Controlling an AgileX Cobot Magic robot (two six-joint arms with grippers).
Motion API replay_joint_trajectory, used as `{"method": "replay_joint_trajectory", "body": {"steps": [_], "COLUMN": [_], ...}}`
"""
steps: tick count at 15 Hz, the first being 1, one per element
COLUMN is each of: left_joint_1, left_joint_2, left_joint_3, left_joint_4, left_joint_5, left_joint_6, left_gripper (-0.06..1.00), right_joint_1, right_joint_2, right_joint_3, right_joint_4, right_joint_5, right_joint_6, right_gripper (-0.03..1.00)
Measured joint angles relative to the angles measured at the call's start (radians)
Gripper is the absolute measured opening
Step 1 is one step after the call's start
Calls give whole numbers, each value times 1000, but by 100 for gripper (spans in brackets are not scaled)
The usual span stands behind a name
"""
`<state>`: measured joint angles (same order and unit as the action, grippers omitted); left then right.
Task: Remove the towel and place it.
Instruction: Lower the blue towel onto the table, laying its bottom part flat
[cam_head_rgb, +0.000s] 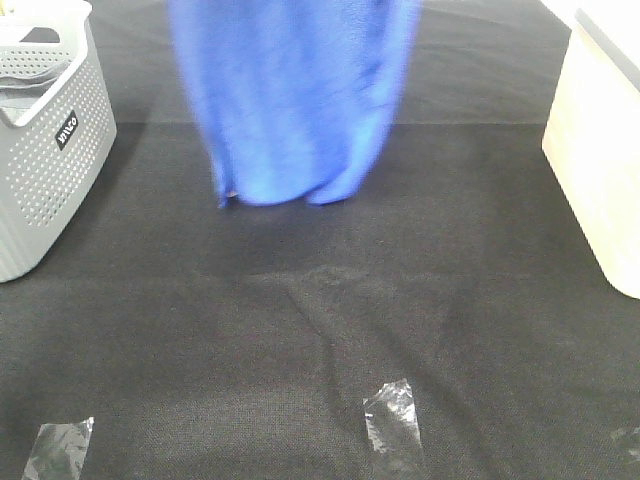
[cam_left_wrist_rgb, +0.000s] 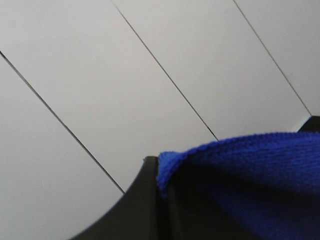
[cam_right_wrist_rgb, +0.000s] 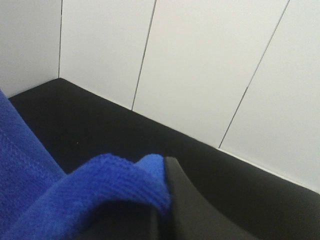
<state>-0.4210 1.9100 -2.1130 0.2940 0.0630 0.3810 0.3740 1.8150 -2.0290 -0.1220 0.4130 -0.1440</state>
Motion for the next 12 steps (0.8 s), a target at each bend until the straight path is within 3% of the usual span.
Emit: {"method": "replay_joint_trajectory", "body": {"steps": [5, 8, 12], "left_joint_1": [23, 87, 121], "left_joint_2": [80, 139, 224], "left_joint_3": [0, -2, -5], "left_joint_4": [133, 116, 21], "left_joint_5": [-158, -306, -583], "left_joint_6": [0, -32, -57], "left_gripper": [0, 0, 0], "right_joint_1": [-1, -31, -54], "right_joint_2": [69, 106, 166], "right_joint_3": [0, 0, -54], "right_joint_4": [-68, -79, -76], "right_joint_5": [-137, -237, -369], "right_joint_6": [0, 12, 30], "right_gripper": [3, 3, 3]}}
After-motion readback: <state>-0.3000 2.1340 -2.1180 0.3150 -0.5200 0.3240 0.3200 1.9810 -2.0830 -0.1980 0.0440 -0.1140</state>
